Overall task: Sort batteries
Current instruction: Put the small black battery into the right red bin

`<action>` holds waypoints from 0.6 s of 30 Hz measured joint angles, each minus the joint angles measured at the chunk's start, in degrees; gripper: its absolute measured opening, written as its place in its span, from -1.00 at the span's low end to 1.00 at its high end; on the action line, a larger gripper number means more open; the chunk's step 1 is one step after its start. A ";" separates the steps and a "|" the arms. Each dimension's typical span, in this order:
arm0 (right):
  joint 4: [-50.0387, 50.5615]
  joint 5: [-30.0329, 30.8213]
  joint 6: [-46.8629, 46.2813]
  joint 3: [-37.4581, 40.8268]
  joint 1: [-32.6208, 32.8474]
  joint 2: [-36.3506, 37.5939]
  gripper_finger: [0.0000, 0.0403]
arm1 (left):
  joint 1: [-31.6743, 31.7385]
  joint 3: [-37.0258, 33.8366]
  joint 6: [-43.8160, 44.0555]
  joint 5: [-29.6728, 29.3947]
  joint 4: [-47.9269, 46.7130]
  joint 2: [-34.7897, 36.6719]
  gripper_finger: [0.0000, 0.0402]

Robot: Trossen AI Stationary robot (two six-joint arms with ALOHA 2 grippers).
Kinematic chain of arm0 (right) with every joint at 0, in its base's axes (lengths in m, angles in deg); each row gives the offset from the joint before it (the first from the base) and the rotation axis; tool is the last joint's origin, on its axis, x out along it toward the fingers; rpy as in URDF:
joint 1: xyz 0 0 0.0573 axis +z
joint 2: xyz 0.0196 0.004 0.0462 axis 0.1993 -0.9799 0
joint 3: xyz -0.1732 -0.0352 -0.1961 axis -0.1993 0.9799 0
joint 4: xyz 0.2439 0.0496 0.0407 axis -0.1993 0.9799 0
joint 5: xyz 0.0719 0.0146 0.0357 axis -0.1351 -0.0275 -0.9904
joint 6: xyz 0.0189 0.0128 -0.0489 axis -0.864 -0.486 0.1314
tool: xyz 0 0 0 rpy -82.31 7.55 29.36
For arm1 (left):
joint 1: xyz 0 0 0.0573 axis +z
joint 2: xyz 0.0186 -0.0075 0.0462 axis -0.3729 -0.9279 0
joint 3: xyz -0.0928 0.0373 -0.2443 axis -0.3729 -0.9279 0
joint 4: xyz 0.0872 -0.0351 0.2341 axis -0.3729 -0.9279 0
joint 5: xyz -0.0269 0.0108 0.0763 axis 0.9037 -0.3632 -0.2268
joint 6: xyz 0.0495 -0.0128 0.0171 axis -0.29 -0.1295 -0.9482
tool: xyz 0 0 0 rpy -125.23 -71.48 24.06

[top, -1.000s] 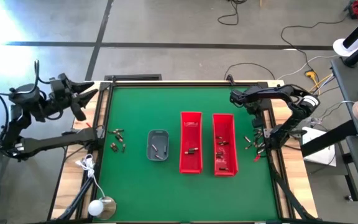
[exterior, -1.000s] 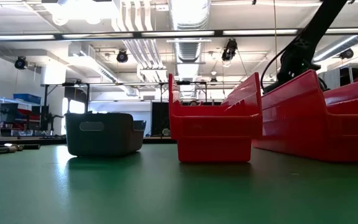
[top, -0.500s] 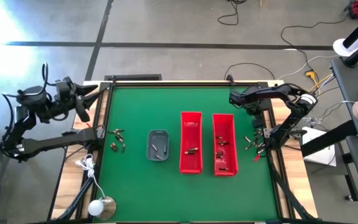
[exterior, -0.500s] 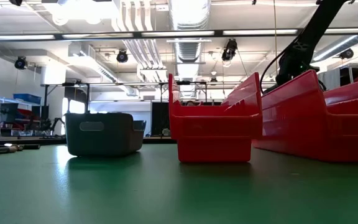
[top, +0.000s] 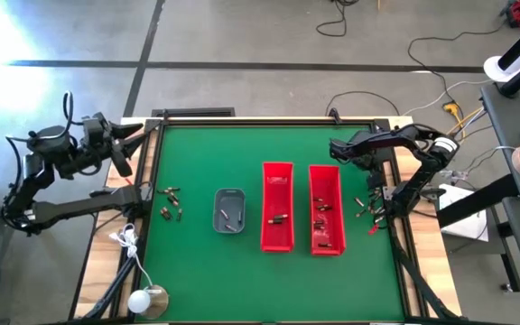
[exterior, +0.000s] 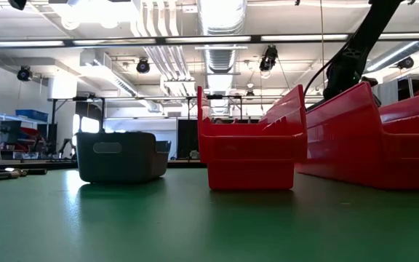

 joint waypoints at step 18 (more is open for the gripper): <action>1.38 -2.08 0.72 0.54 0.76 2.38 -0.06 | -0.02 -0.31 -0.19 0.42 0.01 0.04 -0.25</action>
